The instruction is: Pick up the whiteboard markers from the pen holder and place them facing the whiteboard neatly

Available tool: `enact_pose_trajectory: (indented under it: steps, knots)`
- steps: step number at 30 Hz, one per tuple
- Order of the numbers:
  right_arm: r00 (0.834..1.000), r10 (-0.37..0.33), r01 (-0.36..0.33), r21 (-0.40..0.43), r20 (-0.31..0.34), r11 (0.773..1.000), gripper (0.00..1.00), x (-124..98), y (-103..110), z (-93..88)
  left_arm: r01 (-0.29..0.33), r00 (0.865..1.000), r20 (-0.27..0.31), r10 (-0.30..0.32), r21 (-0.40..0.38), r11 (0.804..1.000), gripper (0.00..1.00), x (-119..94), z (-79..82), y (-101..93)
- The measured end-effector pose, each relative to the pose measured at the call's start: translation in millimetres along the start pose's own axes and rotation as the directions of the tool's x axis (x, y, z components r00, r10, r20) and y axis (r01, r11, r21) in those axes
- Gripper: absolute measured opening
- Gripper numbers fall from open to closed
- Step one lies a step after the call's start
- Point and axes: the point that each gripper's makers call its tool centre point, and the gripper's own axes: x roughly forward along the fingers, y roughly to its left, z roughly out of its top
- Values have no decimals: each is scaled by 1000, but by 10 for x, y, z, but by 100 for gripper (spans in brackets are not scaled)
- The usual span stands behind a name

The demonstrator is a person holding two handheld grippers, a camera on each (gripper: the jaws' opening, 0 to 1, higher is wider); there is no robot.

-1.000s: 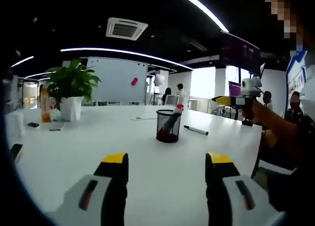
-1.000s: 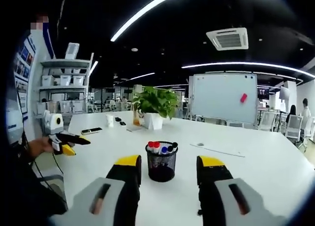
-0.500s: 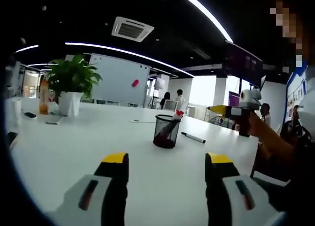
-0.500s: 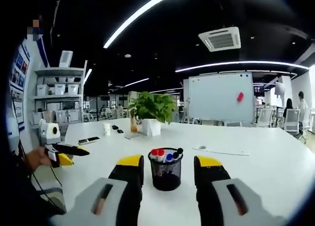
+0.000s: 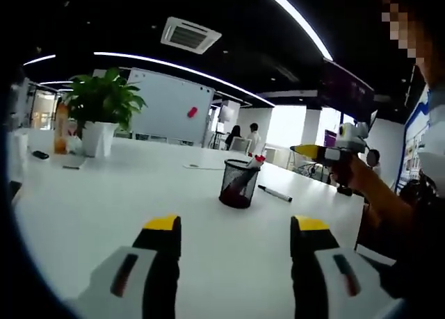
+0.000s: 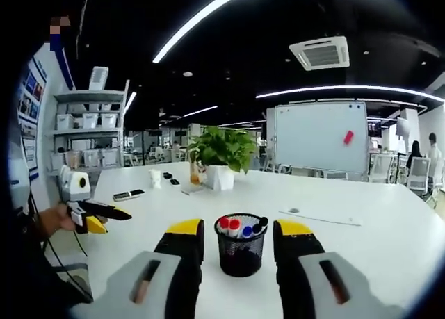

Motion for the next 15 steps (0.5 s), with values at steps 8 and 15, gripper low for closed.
enact_pose_trajectory:
  steps: [8, 15]
  knots:
    - [1000, 9, -9, -39, -7, 999, 41, 31, -26, 93, -8, 1000, 9, 8, 21, 1000, 66, -22, 31, 8]
    - [998, 43, -46, -64, -36, 997, 42, 168, 31, 3, -33, 999, -1, 33, 71, 997, 65, -94, -52, 46]
